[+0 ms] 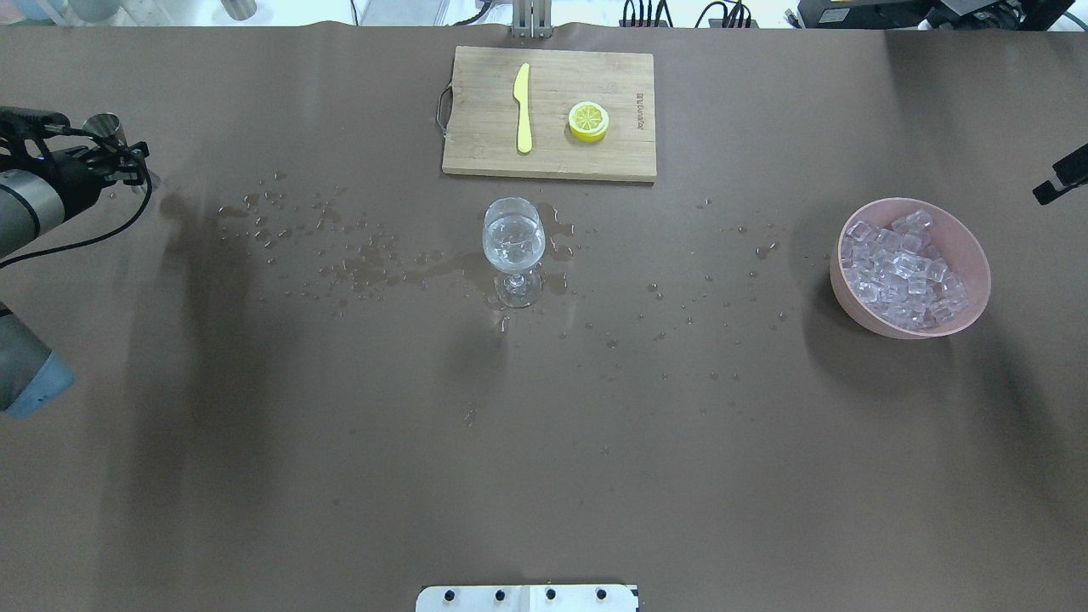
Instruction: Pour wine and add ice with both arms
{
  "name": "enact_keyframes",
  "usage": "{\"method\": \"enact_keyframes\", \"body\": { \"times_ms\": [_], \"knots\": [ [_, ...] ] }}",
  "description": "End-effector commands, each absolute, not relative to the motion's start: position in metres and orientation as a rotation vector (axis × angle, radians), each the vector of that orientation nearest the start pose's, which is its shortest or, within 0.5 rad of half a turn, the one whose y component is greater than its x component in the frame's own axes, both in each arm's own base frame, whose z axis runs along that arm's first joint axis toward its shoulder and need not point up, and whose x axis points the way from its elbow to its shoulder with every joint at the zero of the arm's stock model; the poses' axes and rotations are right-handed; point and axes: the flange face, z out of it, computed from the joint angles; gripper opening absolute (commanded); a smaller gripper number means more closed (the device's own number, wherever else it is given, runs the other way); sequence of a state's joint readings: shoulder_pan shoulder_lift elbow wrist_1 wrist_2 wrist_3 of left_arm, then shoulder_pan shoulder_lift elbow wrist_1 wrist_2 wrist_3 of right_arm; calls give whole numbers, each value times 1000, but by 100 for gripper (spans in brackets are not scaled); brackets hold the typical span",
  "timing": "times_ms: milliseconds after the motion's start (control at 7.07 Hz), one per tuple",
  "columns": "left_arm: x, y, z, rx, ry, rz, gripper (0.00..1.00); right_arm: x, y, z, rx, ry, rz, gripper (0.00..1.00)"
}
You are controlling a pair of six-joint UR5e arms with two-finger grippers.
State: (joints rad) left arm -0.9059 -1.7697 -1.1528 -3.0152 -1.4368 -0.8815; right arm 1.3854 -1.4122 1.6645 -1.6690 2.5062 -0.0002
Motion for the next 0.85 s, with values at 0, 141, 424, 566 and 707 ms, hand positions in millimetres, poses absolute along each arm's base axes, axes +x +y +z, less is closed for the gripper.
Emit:
{"method": "enact_keyframes", "body": {
  "times_ms": [0, 141, 424, 566, 707],
  "knots": [
    [234, -535, 620, 960, 779, -266, 0, -50, -555, 526, 59, -944, -245, 100],
    [229, -527, 631, 950, 762, -262, 0, -50, -555, 525, 59, -946, -245, 100],
    [227, -523, 632, 950, 762, -262, 0, -50, -555, 525, 59, -946, -245, 100],
    [225, -521, 634, 956, 766, -257, 20, -50, -555, 526, 59, -944, -244, 100],
    [225, -521, 633, 959, 767, -258, 97, -51, -555, 526, 54, -946, -241, 100]
  ]
}}
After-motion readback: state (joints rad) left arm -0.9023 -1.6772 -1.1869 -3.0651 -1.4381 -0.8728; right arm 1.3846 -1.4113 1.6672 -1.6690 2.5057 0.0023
